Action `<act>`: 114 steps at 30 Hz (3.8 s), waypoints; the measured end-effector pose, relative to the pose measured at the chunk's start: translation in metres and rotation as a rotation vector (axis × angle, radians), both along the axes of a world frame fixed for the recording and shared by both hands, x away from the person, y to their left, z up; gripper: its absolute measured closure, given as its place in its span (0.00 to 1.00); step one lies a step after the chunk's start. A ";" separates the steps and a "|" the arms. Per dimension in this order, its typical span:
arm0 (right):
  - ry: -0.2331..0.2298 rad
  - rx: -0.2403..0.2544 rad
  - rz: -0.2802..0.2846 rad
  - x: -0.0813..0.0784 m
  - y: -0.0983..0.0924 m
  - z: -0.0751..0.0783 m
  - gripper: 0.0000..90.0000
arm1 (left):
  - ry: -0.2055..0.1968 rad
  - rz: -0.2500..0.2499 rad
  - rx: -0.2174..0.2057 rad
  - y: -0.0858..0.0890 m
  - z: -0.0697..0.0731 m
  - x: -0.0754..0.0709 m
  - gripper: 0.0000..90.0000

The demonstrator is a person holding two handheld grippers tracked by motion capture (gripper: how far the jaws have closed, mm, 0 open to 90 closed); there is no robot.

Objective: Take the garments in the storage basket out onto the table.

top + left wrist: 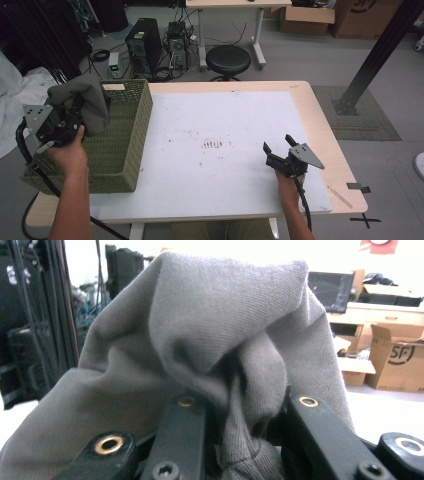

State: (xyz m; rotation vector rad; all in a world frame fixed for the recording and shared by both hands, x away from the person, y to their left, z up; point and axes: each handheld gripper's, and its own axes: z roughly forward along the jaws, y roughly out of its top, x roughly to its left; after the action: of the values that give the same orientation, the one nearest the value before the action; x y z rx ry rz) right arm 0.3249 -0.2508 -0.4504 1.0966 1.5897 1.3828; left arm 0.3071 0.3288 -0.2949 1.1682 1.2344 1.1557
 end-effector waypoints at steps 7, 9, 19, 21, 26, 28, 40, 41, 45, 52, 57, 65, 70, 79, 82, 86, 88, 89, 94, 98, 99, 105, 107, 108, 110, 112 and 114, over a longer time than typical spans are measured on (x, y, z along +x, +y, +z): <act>0.003 -0.001 -0.001 0.000 0.000 0.000 0.16 | -0.051 -0.025 0.019 -0.006 0.018 -0.009 0.86; 0.002 0.000 -0.001 0.000 0.000 0.000 0.16 | -0.062 -0.040 0.020 -0.008 0.022 -0.011 0.86; 0.003 -0.002 0.000 0.000 0.000 0.000 0.16 | -0.104 -0.121 0.007 -0.021 0.039 -0.020 0.86; 0.003 -0.002 0.000 0.000 0.000 0.000 0.16 | -0.114 -0.136 0.004 -0.024 0.043 -0.022 0.86; 0.004 -0.003 0.000 0.000 0.000 0.000 0.16 | -0.136 -0.181 0.011 -0.034 0.056 -0.028 0.86; 0.004 -0.003 0.000 0.000 0.000 0.000 0.16 | -0.141 -0.203 0.007 -0.038 0.060 -0.030 0.86; 0.005 0.000 0.001 0.000 0.000 0.000 0.16 | -0.147 -0.339 -0.005 -0.073 0.067 -0.034 0.86; 0.005 0.000 0.001 0.000 0.000 0.000 0.16 | -0.146 -0.349 -0.006 -0.076 0.066 -0.034 0.86; 0.004 0.000 0.002 0.000 0.000 0.000 0.16 | -0.141 -0.388 -0.002 -0.090 0.064 -0.033 0.86; 0.004 0.001 0.003 0.000 0.000 0.000 0.16 | -0.118 -0.463 0.018 -0.116 0.059 -0.029 0.85; 0.004 0.005 0.002 0.000 -0.001 0.000 0.16 | -0.096 -0.519 0.033 -0.137 0.050 -0.026 0.85; 0.002 0.015 0.000 0.000 -0.001 0.000 0.16 | -0.040 -0.617 0.048 -0.180 0.017 -0.016 0.85; 0.001 0.015 0.001 0.000 -0.002 0.000 0.16 | -0.006 -0.675 0.047 -0.209 -0.005 -0.009 0.85; -0.005 0.025 0.000 -0.001 -0.002 0.000 0.16 | 0.121 -0.748 0.073 -0.263 -0.055 0.011 0.85; -0.005 0.025 0.002 -0.001 -0.003 0.000 0.16 | 0.173 -0.752 0.079 -0.276 -0.072 0.019 0.85; -0.005 0.024 0.004 -0.001 -0.003 0.000 0.16 | 0.250 -0.730 0.086 -0.289 -0.099 0.032 0.84; -0.006 0.025 0.006 -0.001 -0.003 0.000 0.16 | 0.284 -0.710 0.090 -0.295 -0.112 0.038 0.81; -0.006 0.028 0.007 -0.001 -0.003 0.000 0.16 | 0.304 -0.703 0.086 -0.297 -0.118 0.041 0.78; -0.007 0.032 0.010 -0.001 -0.003 0.000 0.16 | 0.421 -0.679 0.094 -0.305 -0.143 0.051 0.61; -0.009 0.035 0.012 -0.001 -0.004 0.000 0.16 | 0.429 -0.668 0.078 -0.302 -0.138 0.044 0.32; -0.009 0.034 0.012 -0.001 -0.004 0.000 0.16 | 0.425 -0.652 0.078 -0.300 -0.134 0.040 0.26; -0.011 0.033 0.012 -0.001 -0.004 0.000 0.16 | 0.349 -0.626 0.018 -0.269 -0.121 0.014 0.18; -0.010 0.033 0.013 -0.001 -0.004 0.000 0.16 | 0.316 -0.610 -0.002 -0.258 -0.118 0.008 0.18; -0.011 0.032 0.013 -0.001 -0.004 0.000 0.16 | 0.299 -0.595 -0.006 -0.252 -0.115 0.006 0.18; -0.011 0.032 0.014 -0.001 -0.004 0.000 0.16 | 0.271 -0.558 -0.010 -0.241 -0.112 0.002 0.18; -0.009 0.032 0.015 -0.001 -0.004 0.000 0.16 | 0.254 -0.522 -0.033 -0.229 -0.109 0.000 0.18; -0.009 0.032 0.015 -0.001 -0.003 0.000 0.16 | 0.241 -0.488 -0.053 -0.219 -0.107 -0.001 0.17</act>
State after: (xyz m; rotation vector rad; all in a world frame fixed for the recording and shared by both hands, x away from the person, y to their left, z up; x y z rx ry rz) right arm 0.3240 -0.2543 -0.4509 1.0982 1.5772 1.4255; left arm 0.3060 0.1098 -0.4015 1.4965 1.0628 0.6298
